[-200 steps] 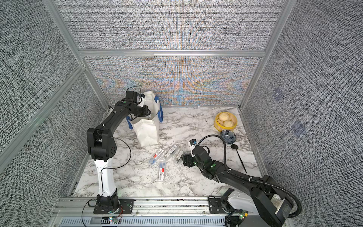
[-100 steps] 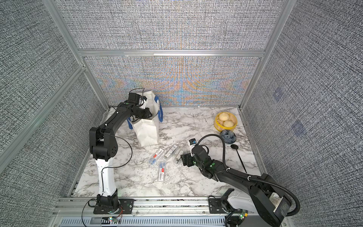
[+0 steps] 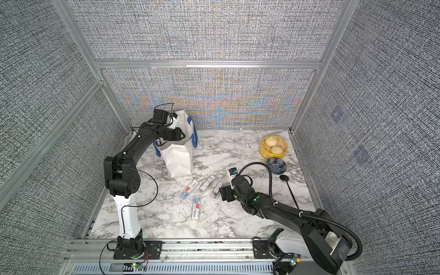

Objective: Put the compass set into the canvas bag
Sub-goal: Place the compass set in the canvas bag, then pick up the compass set at the center of the board.

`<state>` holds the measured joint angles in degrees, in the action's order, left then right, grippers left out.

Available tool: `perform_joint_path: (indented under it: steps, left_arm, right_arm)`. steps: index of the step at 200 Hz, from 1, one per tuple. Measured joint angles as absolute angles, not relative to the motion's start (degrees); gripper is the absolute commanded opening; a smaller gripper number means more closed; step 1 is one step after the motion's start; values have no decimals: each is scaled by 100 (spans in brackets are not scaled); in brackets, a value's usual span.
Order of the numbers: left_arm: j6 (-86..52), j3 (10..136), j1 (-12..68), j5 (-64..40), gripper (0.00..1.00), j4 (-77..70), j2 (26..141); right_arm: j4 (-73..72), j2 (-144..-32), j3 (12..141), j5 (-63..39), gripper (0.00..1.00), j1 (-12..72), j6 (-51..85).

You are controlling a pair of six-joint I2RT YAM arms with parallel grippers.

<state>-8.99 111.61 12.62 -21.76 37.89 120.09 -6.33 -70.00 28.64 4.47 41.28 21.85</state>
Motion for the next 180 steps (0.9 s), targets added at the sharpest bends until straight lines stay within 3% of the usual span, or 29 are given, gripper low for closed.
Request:
perform_joint_path:
  steps: [65,134,160,180]
  left_arm:
    - [-886,10842,1426,-2458,33,3848,11000]
    - [-746,8888,2045,-2714,35,3291,9268]
    - [-742,8232,2191,-2858,42,2963,8794]
    - [-749,7968,2187,-2886,55,2707,8560]
  right_arm:
    - [-84,-7140,3271,421,84,4128,2112]
    - [1470,-8084,4556,255,84,4362,2683]
    - [2056,-8506,5094,410,84,4615,3004]
    - [2440,-8890,5513,572,84,4744,3275]
